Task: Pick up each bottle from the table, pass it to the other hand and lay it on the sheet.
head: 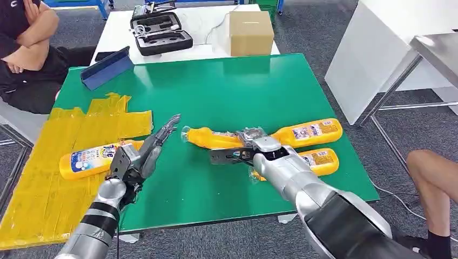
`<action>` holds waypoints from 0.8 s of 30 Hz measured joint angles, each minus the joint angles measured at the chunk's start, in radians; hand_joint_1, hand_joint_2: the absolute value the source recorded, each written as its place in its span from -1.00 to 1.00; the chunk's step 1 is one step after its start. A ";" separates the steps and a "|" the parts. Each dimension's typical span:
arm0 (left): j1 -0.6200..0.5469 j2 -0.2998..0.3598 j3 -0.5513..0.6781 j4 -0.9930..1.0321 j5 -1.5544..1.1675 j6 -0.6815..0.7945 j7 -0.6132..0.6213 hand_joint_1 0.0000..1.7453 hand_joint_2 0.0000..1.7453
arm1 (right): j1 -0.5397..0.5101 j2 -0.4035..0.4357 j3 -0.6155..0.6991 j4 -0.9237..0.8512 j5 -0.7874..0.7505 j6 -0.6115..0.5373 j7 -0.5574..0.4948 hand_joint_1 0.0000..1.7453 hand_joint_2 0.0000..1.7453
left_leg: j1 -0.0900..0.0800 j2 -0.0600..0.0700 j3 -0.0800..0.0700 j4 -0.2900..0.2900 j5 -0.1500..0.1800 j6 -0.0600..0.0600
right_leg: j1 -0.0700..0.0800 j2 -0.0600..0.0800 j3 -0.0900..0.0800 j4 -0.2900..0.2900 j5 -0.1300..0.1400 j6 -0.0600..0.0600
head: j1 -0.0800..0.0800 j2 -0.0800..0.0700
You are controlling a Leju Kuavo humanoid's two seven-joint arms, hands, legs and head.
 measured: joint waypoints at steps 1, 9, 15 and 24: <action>0.004 0.000 -0.005 -0.009 0.008 0.000 0.001 -1.00 -1.00 | 0.002 0.000 0.000 0.000 0.005 -0.001 0.003 1.00 1.00 | 0.000 0.000 0.001 0.000 0.000 0.000 | 0.000 0.000 0.000 0.000 -0.001 -0.001 | -0.001 0.000; 0.024 -0.001 -0.031 -0.058 0.022 0.000 0.007 -1.00 -1.00 | 0.009 0.002 -0.001 0.002 0.017 -0.002 0.013 0.98 1.00 | 0.000 0.000 0.006 0.000 -0.003 -0.001 | 0.000 0.000 -0.001 0.000 -0.003 0.000 | 0.000 0.000; 0.032 -0.001 -0.035 -0.076 0.043 -0.007 0.007 -1.00 -1.00 | 0.020 0.002 -0.002 0.005 0.032 0.003 0.032 -1.00 1.00 | 0.000 0.000 0.009 0.000 -0.003 -0.001 | 0.000 0.000 0.001 0.000 -0.003 0.000 | -0.001 0.000; 0.047 -0.004 -0.050 -0.121 0.069 -0.002 0.017 -1.00 -1.00 | 0.066 0.002 -0.017 0.017 0.050 0.010 0.084 1.00 1.00 | 0.000 0.000 0.012 0.000 -0.006 -0.001 | 0.000 0.000 0.004 -0.001 -0.006 -0.001 | -0.001 0.000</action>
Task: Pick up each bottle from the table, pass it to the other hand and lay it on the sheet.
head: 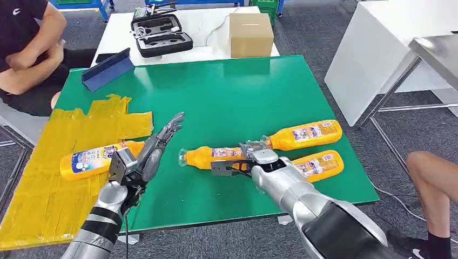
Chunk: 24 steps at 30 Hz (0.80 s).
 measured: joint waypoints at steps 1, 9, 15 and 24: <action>0.000 0.000 -0.001 -0.003 0.000 0.001 0.000 -1.00 -1.00 | 0.000 0.000 -0.001 0.000 0.000 0.000 0.001 1.00 1.00 | 0.000 0.000 0.001 0.000 -0.002 -0.002 | 0.000 0.000 0.001 0.000 -0.001 0.001 | 0.000 0.000; 0.005 0.000 -0.008 -0.011 0.003 0.003 0.004 -1.00 -1.00 | 0.000 -0.001 -0.018 0.000 -0.005 -0.002 0.005 1.00 1.00 | 0.000 -0.001 0.002 0.000 -0.001 0.001 | 0.000 0.000 0.003 0.000 -0.001 0.002 | 0.000 0.000; 0.027 0.000 -0.008 -0.027 0.008 0.052 0.043 -1.00 -1.00 | 0.013 -0.004 -0.073 0.000 -0.043 -0.222 -0.034 1.00 1.00 | 0.000 0.000 0.002 0.000 -0.001 0.000 | 0.000 0.000 0.013 0.000 0.001 0.003 | 0.001 0.000; 0.164 -0.028 0.090 -0.127 0.147 0.132 0.124 -1.00 1.00 | 0.088 -0.006 -0.290 -0.173 -0.132 -0.679 -0.335 1.00 1.00 | 0.000 0.003 -0.022 0.000 0.007 0.001 | 0.001 0.003 -0.011 0.001 0.011 0.001 | 0.000 0.000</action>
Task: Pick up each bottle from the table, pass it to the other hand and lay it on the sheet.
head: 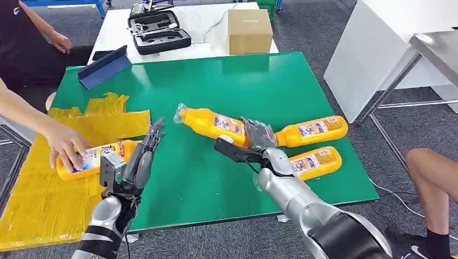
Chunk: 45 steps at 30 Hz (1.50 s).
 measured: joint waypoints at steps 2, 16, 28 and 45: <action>0.033 -0.005 0.021 -0.023 0.027 -0.006 0.002 -1.00 1.00 | 0.028 0.003 -0.040 -0.097 -0.007 0.018 -0.019 1.00 1.00 | 0.000 0.000 -0.001 0.000 0.000 0.000 | 0.000 0.000 -0.001 0.000 -0.001 0.000 | 0.000 0.000; 0.168 -0.043 0.100 -0.139 0.216 -0.094 0.032 -1.00 1.00 | 0.215 0.044 -0.045 -0.559 -0.015 0.121 -0.070 0.90 1.00 | 0.001 -0.001 -0.008 0.000 -0.001 -0.001 | 0.000 0.000 -0.006 0.000 -0.003 0.001 | 0.000 0.000; 0.169 -0.071 0.069 -0.148 0.349 -0.184 0.063 -1.00 1.00 | 0.183 0.130 0.076 -0.405 -0.006 0.243 -0.051 0.86 1.00 | 0.001 -0.001 -0.008 0.000 -0.001 0.000 | 0.000 0.000 -0.007 0.000 -0.003 0.001 | 0.001 0.000; 0.192 -0.073 0.114 -0.149 0.419 -0.166 0.060 -1.00 1.00 | 0.177 0.211 0.320 -0.265 -0.053 0.276 -0.012 0.82 1.00 | 0.001 0.000 -0.011 0.000 -0.001 -0.001 | 0.000 0.000 -0.012 0.000 -0.003 0.001 | 0.000 0.000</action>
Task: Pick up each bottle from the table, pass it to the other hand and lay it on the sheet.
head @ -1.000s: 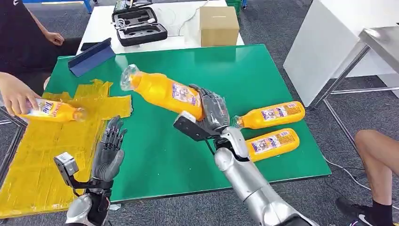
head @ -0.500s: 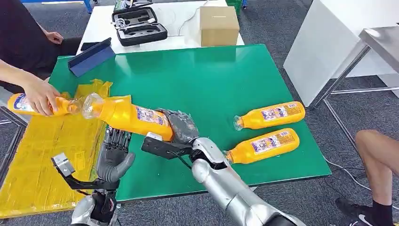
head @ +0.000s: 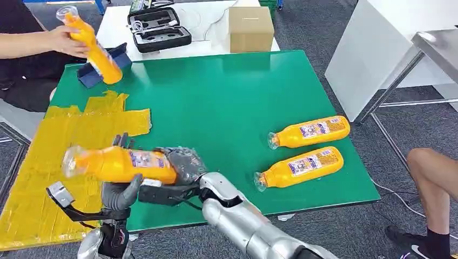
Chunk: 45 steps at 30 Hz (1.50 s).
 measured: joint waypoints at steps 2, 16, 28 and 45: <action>0.008 0.000 0.011 0.000 0.000 0.004 -0.004 -1.00 1.00 | 0.001 0.000 0.048 0.000 -0.009 0.000 0.009 0.82 1.00 | 0.000 0.000 -0.001 0.000 0.000 0.000 | 0.000 0.000 -0.001 0.000 0.000 0.000 | 0.001 0.000; 0.050 -0.001 0.036 0.000 -0.004 -0.007 -0.034 1.00 1.00 | -0.005 0.000 0.175 0.000 -0.016 0.001 0.028 0.68 1.00 | 0.000 0.003 -0.002 0.000 0.000 0.000 | 0.000 0.002 -0.003 0.000 0.000 -0.001 | 0.001 0.000; 0.058 -0.019 0.058 -0.001 -0.012 -0.014 -0.047 1.00 1.00 | -0.005 0.000 0.181 0.002 -0.014 -0.003 0.026 0.72 1.00 | 0.000 0.004 -0.002 0.000 0.000 0.000 | 0.000 0.003 -0.004 0.000 0.000 -0.001 | 0.001 0.000; -0.070 -0.019 0.062 -0.054 -0.909 0.773 -0.125 1.00 1.00 | 0.058 -0.077 -0.012 -0.080 0.061 -0.092 -0.001 -1.00 -1.00 | 0.000 0.002 -0.003 0.000 0.002 0.000 | 0.000 0.002 -0.003 0.000 0.003 -0.002 | 0.001 0.000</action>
